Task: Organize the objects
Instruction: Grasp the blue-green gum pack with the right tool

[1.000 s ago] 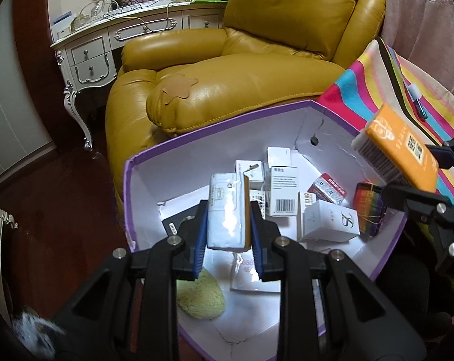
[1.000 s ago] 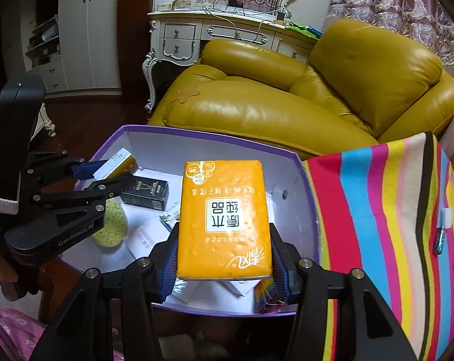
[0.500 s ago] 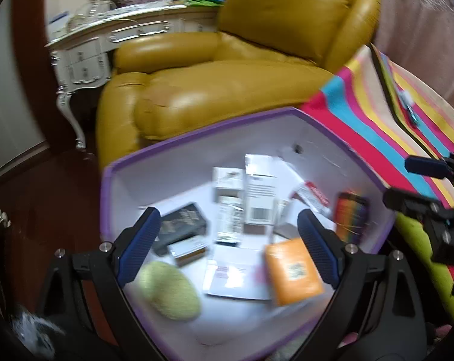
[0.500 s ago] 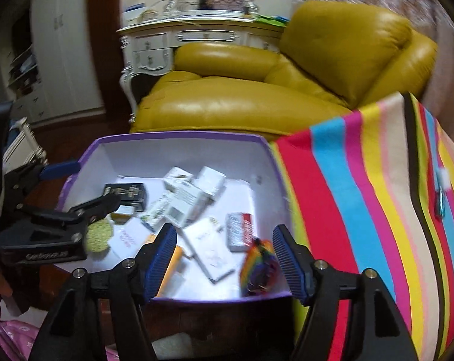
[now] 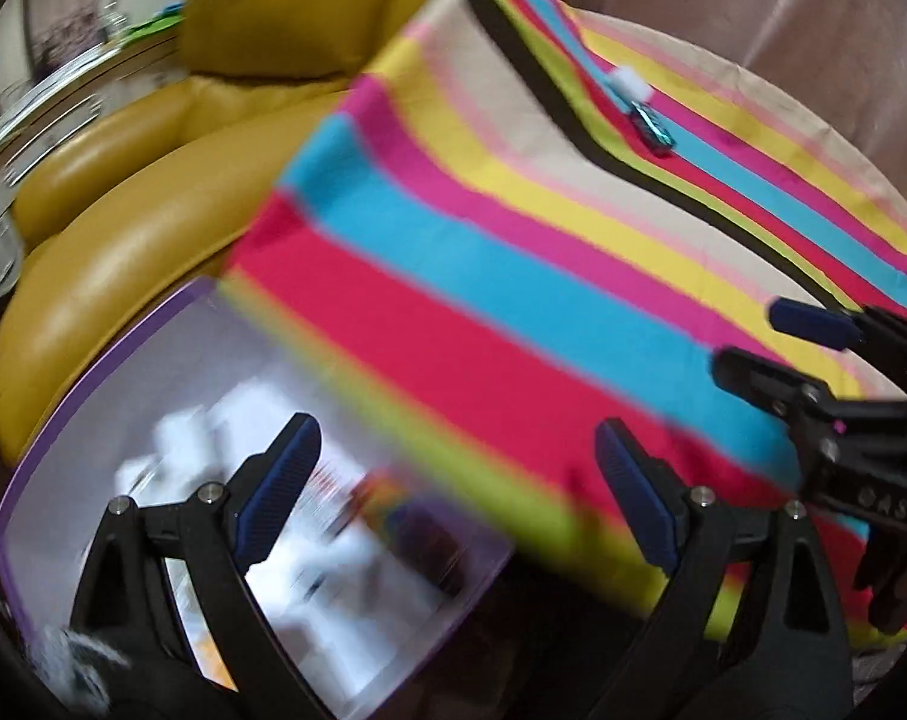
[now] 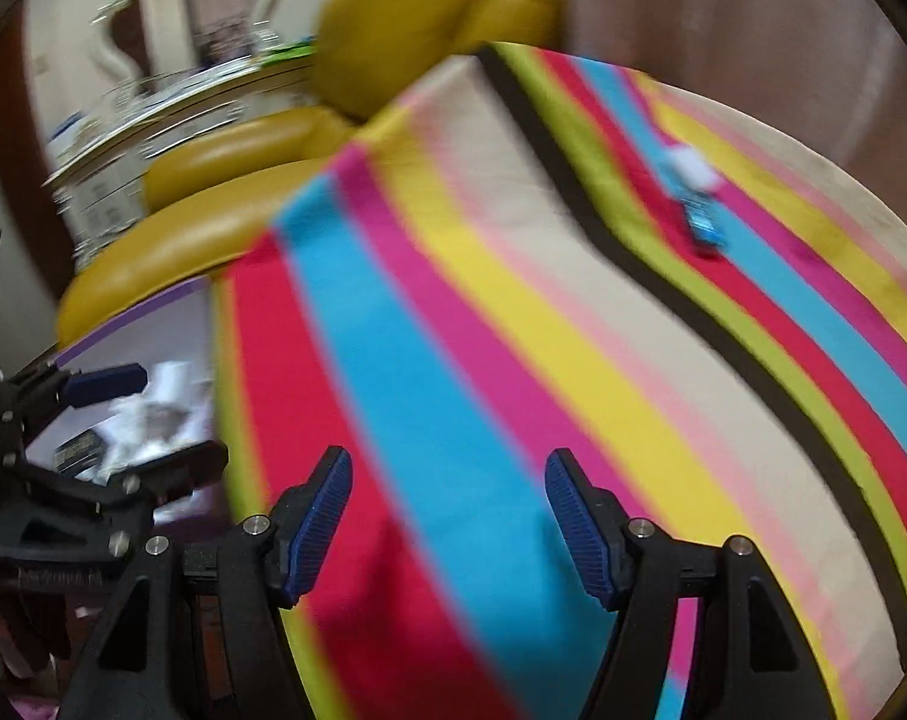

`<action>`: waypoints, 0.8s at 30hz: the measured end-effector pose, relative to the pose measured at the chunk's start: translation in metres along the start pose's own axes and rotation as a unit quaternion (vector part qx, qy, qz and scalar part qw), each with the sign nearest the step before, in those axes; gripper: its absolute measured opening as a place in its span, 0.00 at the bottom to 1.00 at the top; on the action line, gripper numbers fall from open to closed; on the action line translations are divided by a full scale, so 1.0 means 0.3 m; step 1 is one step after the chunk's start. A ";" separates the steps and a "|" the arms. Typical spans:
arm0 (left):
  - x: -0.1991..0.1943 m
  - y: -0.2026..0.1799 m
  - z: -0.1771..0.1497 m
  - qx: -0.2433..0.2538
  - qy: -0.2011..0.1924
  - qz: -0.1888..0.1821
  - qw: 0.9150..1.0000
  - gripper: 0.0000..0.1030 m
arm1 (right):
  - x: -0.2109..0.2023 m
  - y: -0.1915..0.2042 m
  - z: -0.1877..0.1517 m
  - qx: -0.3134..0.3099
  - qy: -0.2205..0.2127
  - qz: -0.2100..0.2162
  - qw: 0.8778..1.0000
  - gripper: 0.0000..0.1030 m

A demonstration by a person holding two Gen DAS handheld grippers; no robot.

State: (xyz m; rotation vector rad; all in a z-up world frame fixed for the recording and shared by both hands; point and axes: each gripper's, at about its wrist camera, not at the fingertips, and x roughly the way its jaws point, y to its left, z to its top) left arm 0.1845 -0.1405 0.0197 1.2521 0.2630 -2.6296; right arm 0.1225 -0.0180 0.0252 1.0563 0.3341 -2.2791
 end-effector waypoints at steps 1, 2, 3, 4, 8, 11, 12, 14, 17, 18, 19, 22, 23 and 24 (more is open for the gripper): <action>0.042 -0.038 0.043 0.008 0.001 -0.002 1.000 0.91 | 0.010 -0.053 0.003 0.006 0.001 -0.013 1.000 0.66; 0.082 -0.070 0.087 0.014 -0.001 -0.004 1.000 0.91 | 0.024 -0.108 0.009 0.010 0.004 -0.026 1.000 0.66; 0.129 -0.112 0.135 0.019 -0.005 -0.006 1.000 0.91 | 0.036 -0.148 0.013 0.015 0.006 -0.036 0.999 0.66; 0.175 -0.149 0.176 0.022 -0.011 -0.008 1.000 0.91 | 0.054 -0.203 0.021 0.022 0.009 -0.045 0.999 0.66; 0.335 -0.245 0.303 0.024 -0.016 -0.006 1.000 0.91 | 0.132 -0.371 0.057 0.046 0.029 -0.065 0.996 0.66; 0.443 -0.284 0.381 0.034 -0.010 0.003 0.999 0.91 | 0.188 -0.445 0.089 0.047 0.039 -0.073 0.995 0.66; 0.468 -0.287 0.398 0.032 0.003 -0.003 0.999 0.91 | 0.210 -0.470 0.107 0.045 0.042 -0.073 0.995 0.66; 0.500 -0.285 0.416 0.024 0.018 -0.021 0.999 0.93 | 0.245 -0.509 0.145 0.042 0.044 -0.075 0.995 0.66; 0.499 -0.277 0.409 0.025 0.017 -0.046 0.998 0.99 | 0.314 -0.563 0.224 0.037 0.041 -0.082 0.995 0.66; 0.497 -0.274 0.407 0.023 0.016 -0.050 0.998 0.99 | 0.343 -0.584 0.259 0.039 0.037 -0.082 0.995 0.66; 0.497 -0.276 0.405 0.025 0.017 -0.048 0.998 0.99 | 0.367 -0.600 0.289 0.043 0.034 -0.082 0.995 0.66; 0.509 -0.307 0.402 0.048 0.027 -0.025 0.998 0.99 | 0.464 -0.668 0.399 0.058 0.024 -0.077 0.995 0.66; 0.515 -0.317 0.404 0.055 0.029 -0.018 0.998 1.00 | 0.489 -0.683 0.425 0.062 0.023 -0.078 0.995 0.66; 0.514 -0.317 0.404 0.055 0.029 -0.021 0.998 1.00 | 0.520 -0.703 0.459 0.069 0.022 -0.076 0.994 0.66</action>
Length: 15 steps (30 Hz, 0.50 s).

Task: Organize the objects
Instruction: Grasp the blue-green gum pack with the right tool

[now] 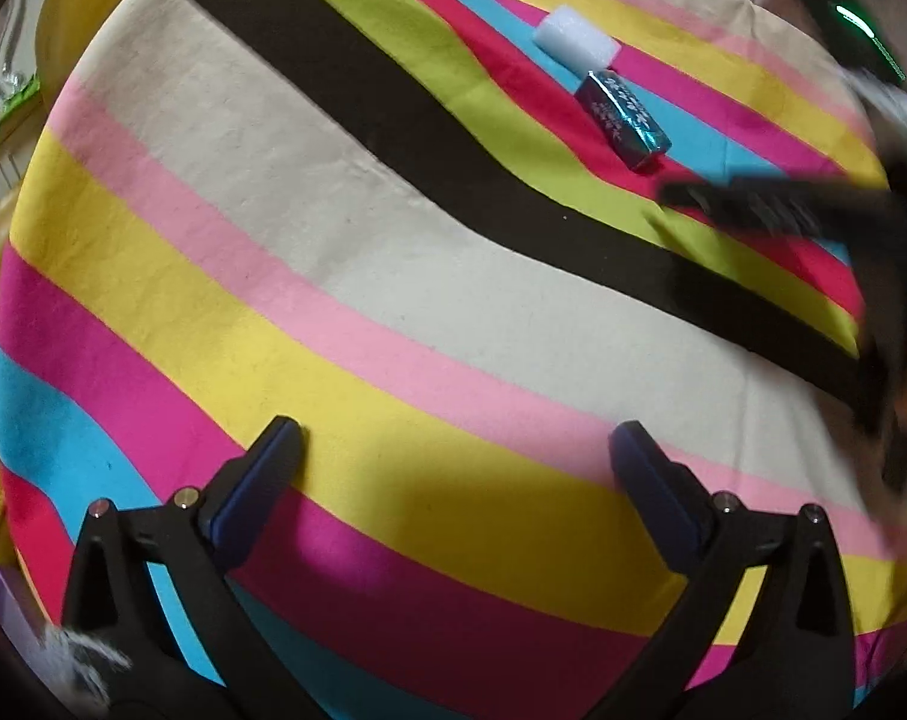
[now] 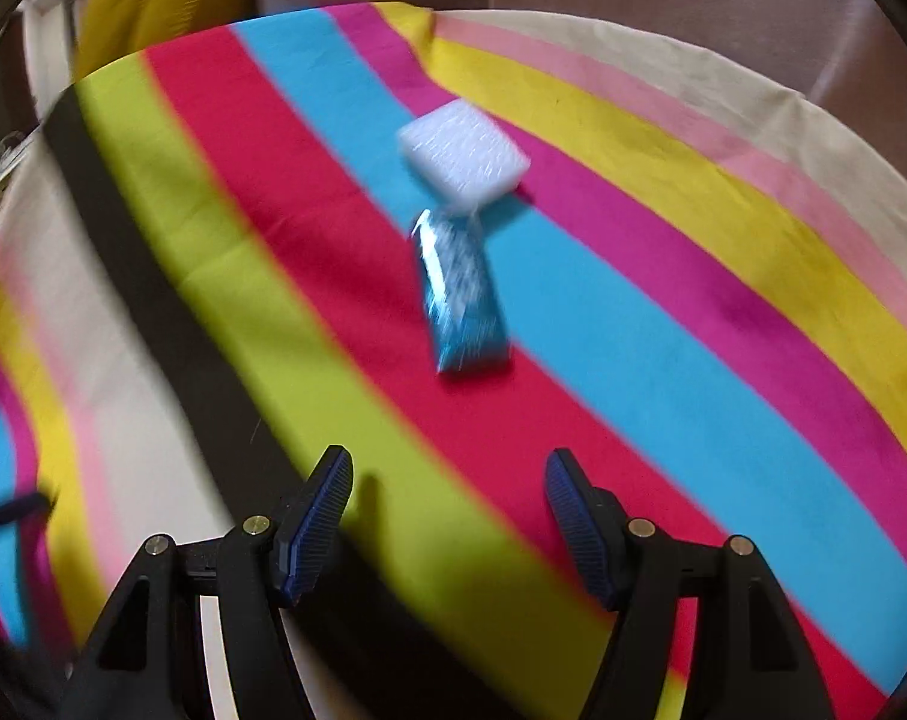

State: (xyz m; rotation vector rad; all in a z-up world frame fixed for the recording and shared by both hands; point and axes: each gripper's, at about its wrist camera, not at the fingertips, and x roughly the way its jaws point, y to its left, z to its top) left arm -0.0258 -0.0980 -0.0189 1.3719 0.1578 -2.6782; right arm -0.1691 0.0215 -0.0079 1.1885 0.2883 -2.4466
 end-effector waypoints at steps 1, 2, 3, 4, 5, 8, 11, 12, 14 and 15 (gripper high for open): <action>0.000 0.003 0.000 -0.002 0.000 -0.002 1.000 1.00 | 0.029 -0.009 0.036 0.008 0.000 0.004 1.000 0.66; 0.002 0.004 0.001 -0.002 0.000 -0.002 1.000 1.00 | 0.050 -0.016 0.062 0.015 0.000 0.006 1.000 0.66; 0.001 0.004 0.001 -0.002 -0.001 -0.002 1.000 1.00 | 0.074 -0.025 0.093 0.022 0.000 0.008 1.000 0.66; 0.001 0.006 -0.001 -0.003 -0.001 -0.003 1.000 1.00 | 0.099 -0.032 0.122 0.027 0.000 0.004 1.000 0.66; 0.001 0.009 0.000 -0.004 -0.001 -0.003 1.000 1.00 | 0.114 -0.035 0.137 0.027 0.002 0.002 1.000 0.66; 0.000 0.010 0.002 -0.004 -0.001 -0.003 1.000 1.00 | 0.152 -0.046 0.162 0.029 0.010 0.001 1.000 0.66; -0.001 0.012 0.003 -0.003 -0.001 -0.003 1.000 1.00 | 0.151 -0.040 0.137 0.016 0.001 0.011 1.000 0.64; -0.001 0.012 0.003 -0.003 -0.001 -0.003 1.000 1.00 | 0.146 -0.033 0.122 0.002 -0.006 0.016 1.000 0.52; -0.004 0.012 -0.001 -0.003 -0.001 -0.003 1.000 1.00 | 0.115 -0.022 0.081 -0.023 -0.010 0.037 0.999 0.33; -0.005 0.011 -0.001 -0.003 -0.001 -0.004 1.000 1.00 | 0.090 -0.019 0.060 -0.027 -0.008 0.038 0.999 0.33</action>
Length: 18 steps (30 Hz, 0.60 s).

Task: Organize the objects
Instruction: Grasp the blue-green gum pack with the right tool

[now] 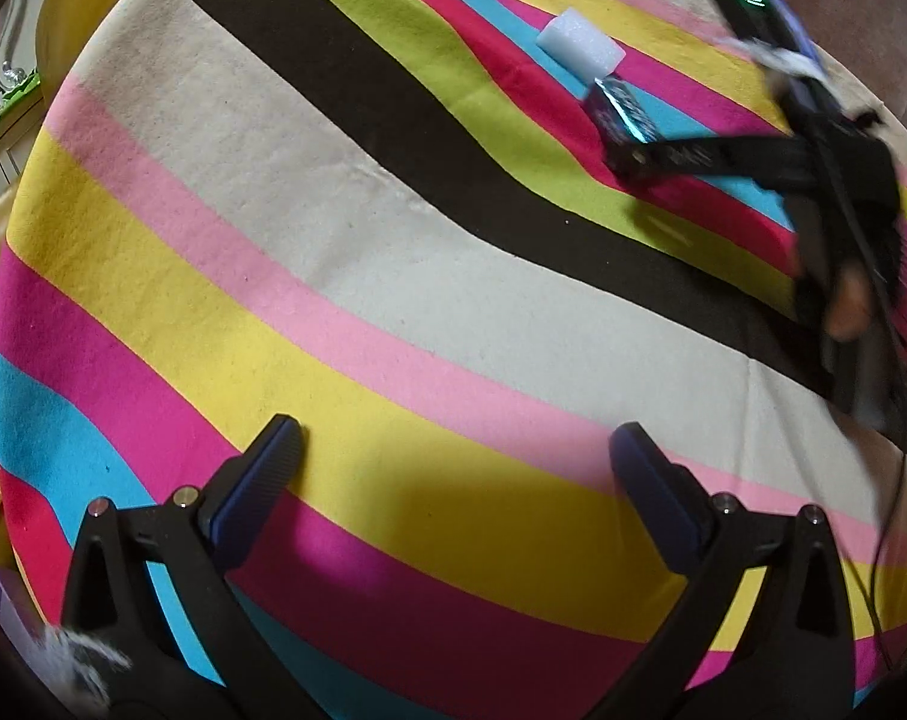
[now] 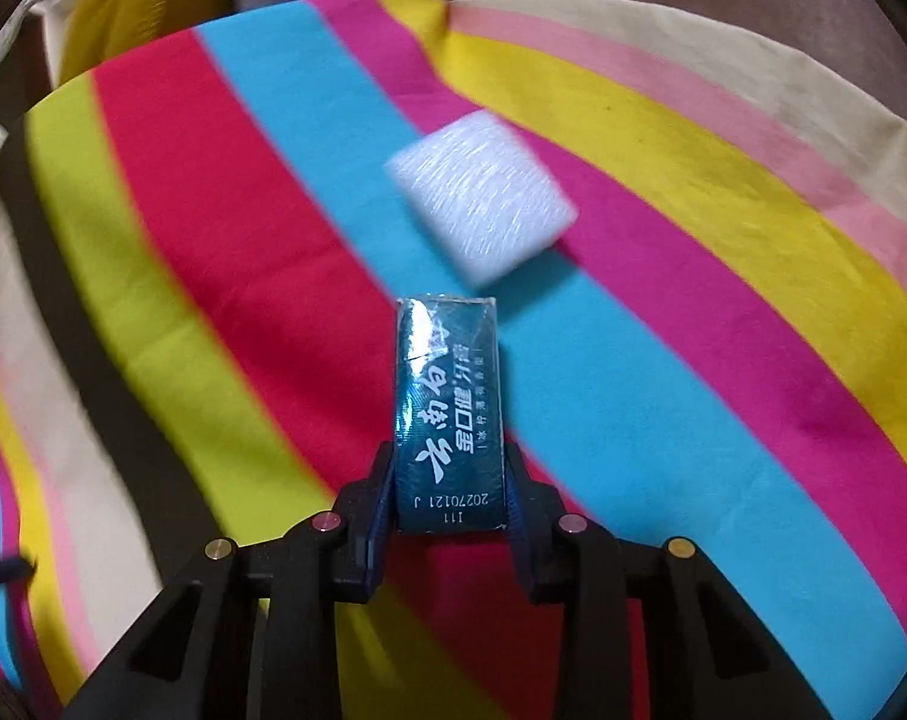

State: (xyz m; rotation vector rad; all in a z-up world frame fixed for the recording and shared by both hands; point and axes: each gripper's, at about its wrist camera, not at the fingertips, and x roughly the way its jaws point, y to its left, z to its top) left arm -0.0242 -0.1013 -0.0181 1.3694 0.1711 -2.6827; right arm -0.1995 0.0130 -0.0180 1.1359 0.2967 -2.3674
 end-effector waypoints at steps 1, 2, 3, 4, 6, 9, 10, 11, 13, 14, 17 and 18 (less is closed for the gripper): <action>-0.001 0.000 0.003 0.000 0.000 0.000 1.000 1.00 | -0.043 0.005 -0.031 0.000 0.002 0.006 1.000 0.33; -0.002 -0.001 0.005 0.000 0.000 0.001 1.000 1.00 | -0.082 0.007 -0.062 0.000 0.008 0.009 1.000 0.33; -0.003 -0.002 0.005 0.000 0.000 0.001 1.000 1.00 | -0.131 0.012 -0.109 -0.007 0.026 0.008 1.000 0.33; -0.004 -0.002 0.005 0.000 0.000 0.001 1.000 1.00 | -0.180 0.015 -0.160 -0.017 0.044 0.000 0.999 0.33; -0.004 -0.003 0.007 0.000 0.001 0.001 1.000 1.00 | -0.262 0.005 -0.253 -0.024 0.067 -0.010 0.997 0.33; -0.001 -0.005 0.011 0.001 0.001 0.001 1.000 1.00 | -0.333 -0.043 -0.373 -0.003 0.093 -0.007 0.996 0.33; 0.001 -0.006 0.012 0.001 0.001 0.001 1.000 1.00 | -0.349 -0.057 -0.395 0.002 0.085 -0.005 0.996 0.34; 0.001 -0.005 0.014 0.001 0.001 0.001 1.000 1.00 | -0.360 -0.069 -0.408 0.007 0.078 -0.001 0.997 0.34; 0.002 -0.003 0.010 0.001 0.001 0.002 1.000 1.00 | -0.367 -0.076 -0.417 0.015 0.068 -0.007 0.998 0.34; -0.001 -0.003 0.008 0.001 0.001 0.002 1.000 1.00 | -0.364 -0.066 -0.412 0.015 0.059 -0.010 0.998 0.34; -0.008 -0.002 0.001 0.001 0.001 0.002 1.000 1.00 | -0.369 -0.053 -0.417 0.017 0.036 -0.014 0.999 0.34; -0.007 0.000 0.000 0.001 0.001 0.003 1.000 1.00 | -0.378 -0.037 -0.428 0.018 0.031 -0.015 0.999 0.34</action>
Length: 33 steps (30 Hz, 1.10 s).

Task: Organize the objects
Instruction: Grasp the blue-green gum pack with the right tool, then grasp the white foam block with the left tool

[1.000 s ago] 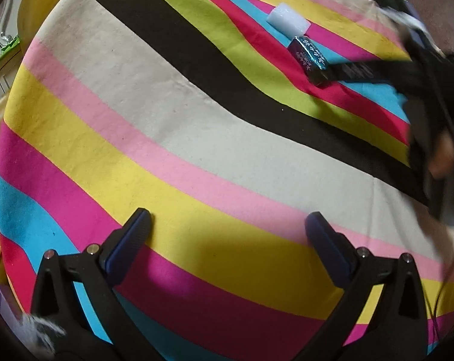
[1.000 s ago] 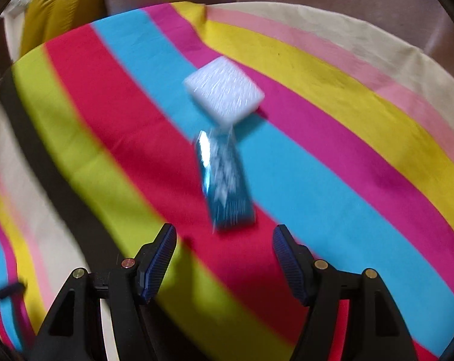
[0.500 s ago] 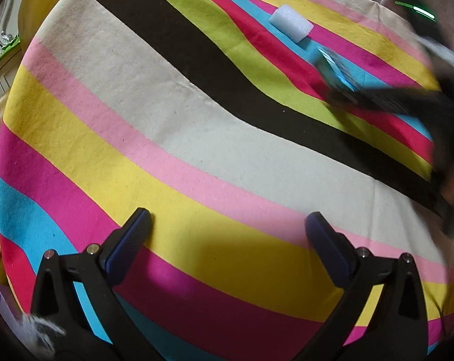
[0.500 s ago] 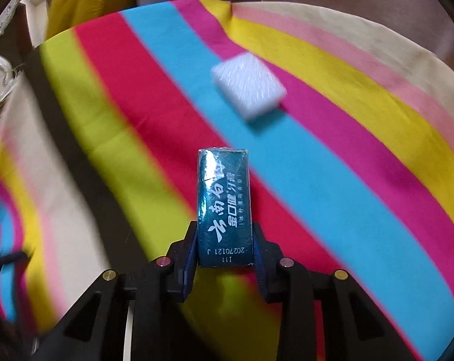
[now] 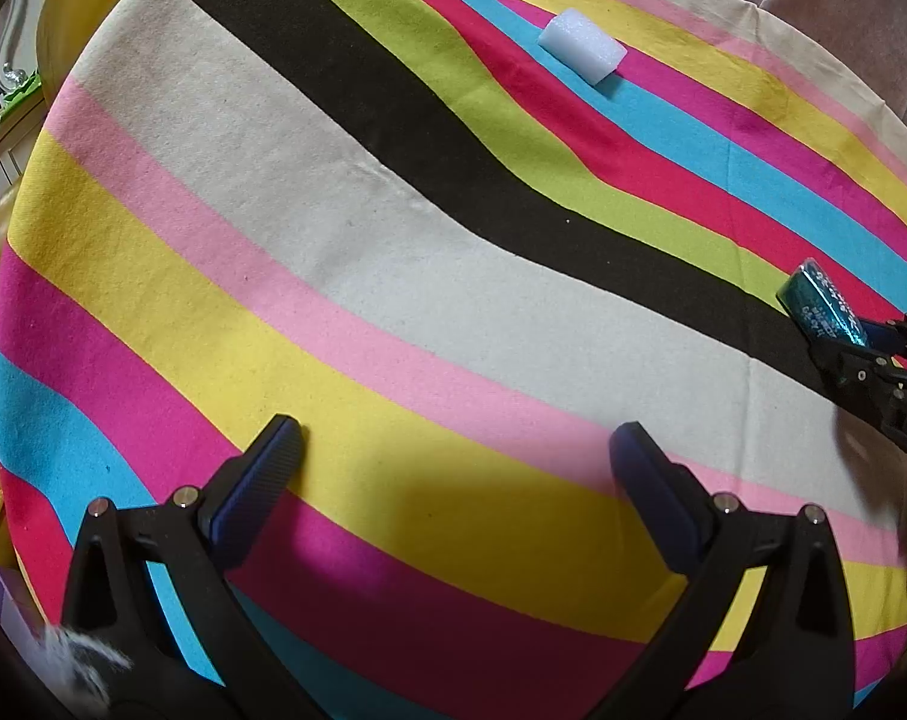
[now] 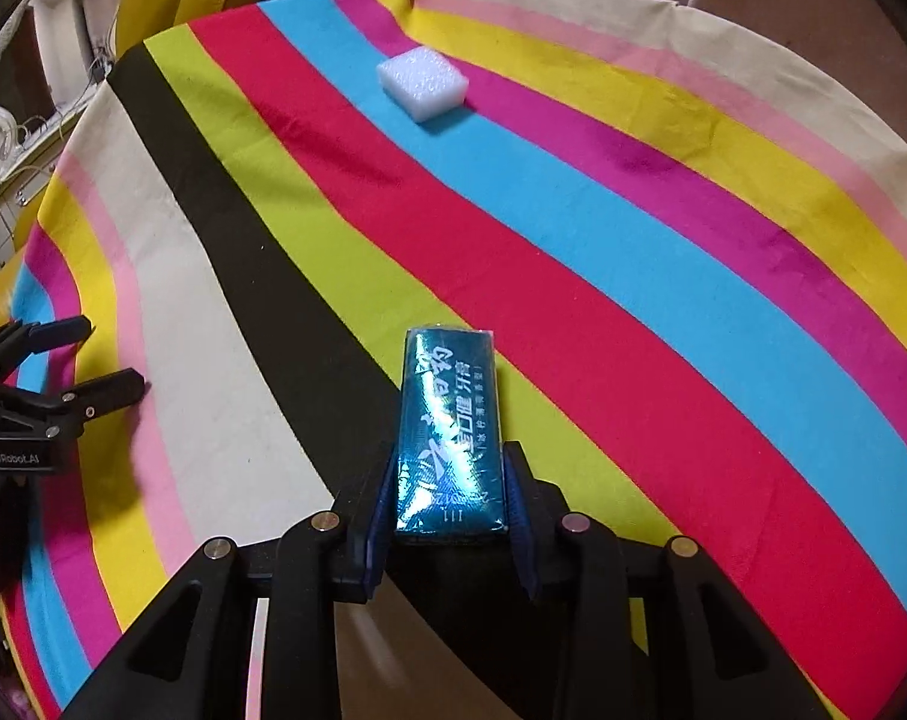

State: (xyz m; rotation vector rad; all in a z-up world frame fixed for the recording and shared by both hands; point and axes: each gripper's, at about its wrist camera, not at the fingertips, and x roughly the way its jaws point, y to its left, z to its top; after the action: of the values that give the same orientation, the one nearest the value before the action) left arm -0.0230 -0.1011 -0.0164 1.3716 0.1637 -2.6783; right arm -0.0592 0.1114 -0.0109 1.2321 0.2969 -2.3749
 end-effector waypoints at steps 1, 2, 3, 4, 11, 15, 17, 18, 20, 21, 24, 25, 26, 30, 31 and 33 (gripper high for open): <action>0.001 0.002 0.002 0.000 0.000 0.001 1.000 1.00 | 0.002 -0.007 0.012 -0.002 -0.007 -0.001 1.000 0.34; 0.000 0.004 0.002 0.000 0.001 0.002 1.000 1.00 | 0.011 -0.011 0.014 -0.004 -0.016 -0.001 1.000 0.33; -0.004 0.008 -0.002 0.000 0.002 0.004 1.000 1.00 | 0.026 -0.014 0.016 0.001 -0.024 -0.001 1.000 0.33; -0.004 0.007 -0.003 0.000 0.002 0.006 1.000 1.00 | 0.023 -0.015 0.010 0.004 -0.029 -0.003 1.000 0.33; 0.006 -0.015 0.028 -0.033 0.037 0.031 0.998 1.00 | 0.051 -0.029 0.017 0.010 -0.032 -0.007 0.999 0.33; 0.086 -0.139 0.156 0.004 0.037 0.018 0.999 1.00 | 0.040 -0.033 0.007 0.013 -0.032 -0.009 0.999 0.33; 0.123 -0.220 0.255 0.039 0.010 0.028 0.999 1.00 | 0.044 -0.033 0.009 0.014 -0.032 -0.009 0.999 0.33; 0.143 -0.262 0.318 0.061 -0.010 0.040 0.997 1.00 | 0.042 -0.035 0.008 0.015 -0.033 -0.008 0.999 0.33; 0.178 -0.315 0.421 0.087 -0.036 0.062 0.994 1.00 | 0.043 -0.037 0.009 0.016 -0.033 -0.007 0.999 0.33; 0.196 -0.331 0.473 0.093 -0.044 0.065 0.993 1.00 | 0.043 -0.040 0.009 0.017 -0.032 -0.005 0.999 0.34; 0.244 -0.337 0.591 0.061 -0.044 0.048 0.996 1.00 | 0.045 -0.043 0.012 0.019 -0.032 -0.004 0.999 0.34; 0.254 -0.332 0.615 0.043 -0.042 0.041 0.997 1.00 | 0.046 -0.043 0.012 0.019 -0.032 -0.004 0.999 0.34; 0.263 -0.324 0.640 0.019 -0.042 0.034 0.998 1.00 | 0.046 -0.042 0.013 0.019 -0.032 -0.004 0.999 0.34; 0.287 -0.287 0.698 -0.083 -0.036 0.007 0.996 1.00 | 0.050 -0.040 0.011 0.017 -0.032 -0.007 0.999 0.34; 0.296 -0.276 0.705 -0.111 -0.033 0.008 0.993 1.00 | 0.050 -0.039 0.010 0.017 -0.033 -0.007 0.999 0.34; 0.321 -0.255 0.716 -0.158 -0.025 0.023 0.987 1.00 | 0.051 -0.035 0.010 0.015 -0.033 -0.009 0.999 0.33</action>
State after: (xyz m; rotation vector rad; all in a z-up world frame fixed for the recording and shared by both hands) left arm -0.2628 -0.0649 0.0332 1.1948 0.5202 -2.5085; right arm -0.0741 0.1151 -0.0219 1.1670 0.2542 -2.4385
